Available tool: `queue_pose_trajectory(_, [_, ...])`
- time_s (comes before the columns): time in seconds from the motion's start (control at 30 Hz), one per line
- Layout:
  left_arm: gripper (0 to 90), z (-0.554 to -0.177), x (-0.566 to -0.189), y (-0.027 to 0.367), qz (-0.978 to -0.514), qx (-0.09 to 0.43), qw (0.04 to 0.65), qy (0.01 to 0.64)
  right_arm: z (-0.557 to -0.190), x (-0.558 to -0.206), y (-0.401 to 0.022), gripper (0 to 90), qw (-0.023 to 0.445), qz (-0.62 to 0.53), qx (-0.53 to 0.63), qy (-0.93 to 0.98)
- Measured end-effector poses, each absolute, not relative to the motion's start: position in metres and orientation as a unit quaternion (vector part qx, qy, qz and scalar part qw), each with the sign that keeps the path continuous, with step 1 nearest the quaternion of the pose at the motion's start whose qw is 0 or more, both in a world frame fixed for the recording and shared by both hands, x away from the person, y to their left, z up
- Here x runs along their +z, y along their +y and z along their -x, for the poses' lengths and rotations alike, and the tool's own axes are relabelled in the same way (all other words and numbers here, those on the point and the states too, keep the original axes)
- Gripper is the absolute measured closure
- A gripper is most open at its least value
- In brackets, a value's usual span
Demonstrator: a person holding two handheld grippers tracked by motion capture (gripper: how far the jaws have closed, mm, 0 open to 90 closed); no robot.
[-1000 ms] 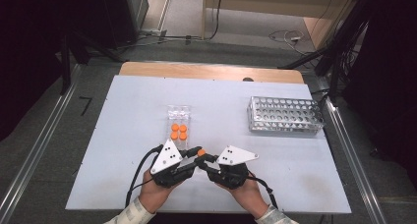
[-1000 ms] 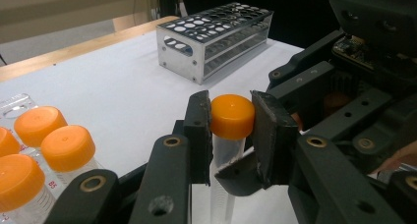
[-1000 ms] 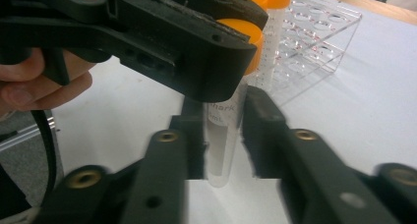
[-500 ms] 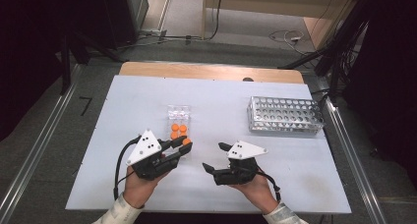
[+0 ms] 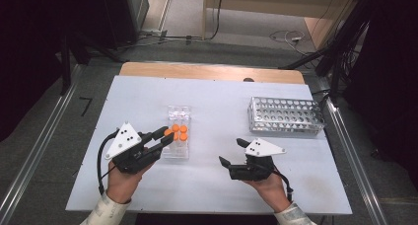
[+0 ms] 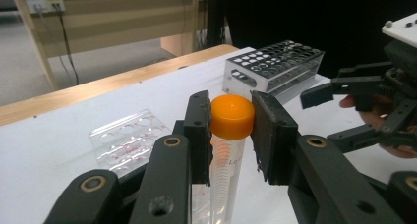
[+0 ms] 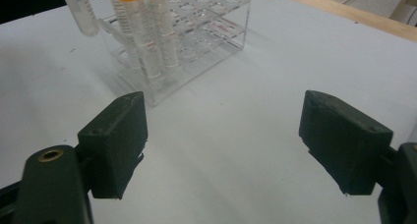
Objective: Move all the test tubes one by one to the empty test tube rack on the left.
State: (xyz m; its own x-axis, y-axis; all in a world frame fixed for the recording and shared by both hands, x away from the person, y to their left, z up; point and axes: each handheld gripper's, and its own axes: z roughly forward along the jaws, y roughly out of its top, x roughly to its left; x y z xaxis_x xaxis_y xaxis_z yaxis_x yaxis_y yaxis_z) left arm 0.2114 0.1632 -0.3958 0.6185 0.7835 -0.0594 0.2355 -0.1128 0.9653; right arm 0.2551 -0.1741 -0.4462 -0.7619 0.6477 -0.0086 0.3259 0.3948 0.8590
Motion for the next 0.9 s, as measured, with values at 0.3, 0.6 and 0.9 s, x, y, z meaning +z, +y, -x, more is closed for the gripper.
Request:
queue_pose_trajectory(0.3, [70.4,-0.214,-0.397,0.172,-0.698,0.254,0.555,0.375,-0.261,-0.447,-0.191,16.2,0.185,-0.321,0.461,0.807])
queue_pose_trajectory(0.6, [70.4,-0.217,-0.400,0.177,-0.686,0.264,0.557,0.387,-0.264,-0.448,-0.200,16.3,0.189,-0.333,0.457,0.803])
queue_pose_trajectory(0.9, [70.4,-0.224,-0.406,0.181,-0.674,0.272,0.559,0.399,-0.265,-0.449,-0.200,16.5,0.190,-0.336,0.455,0.803])
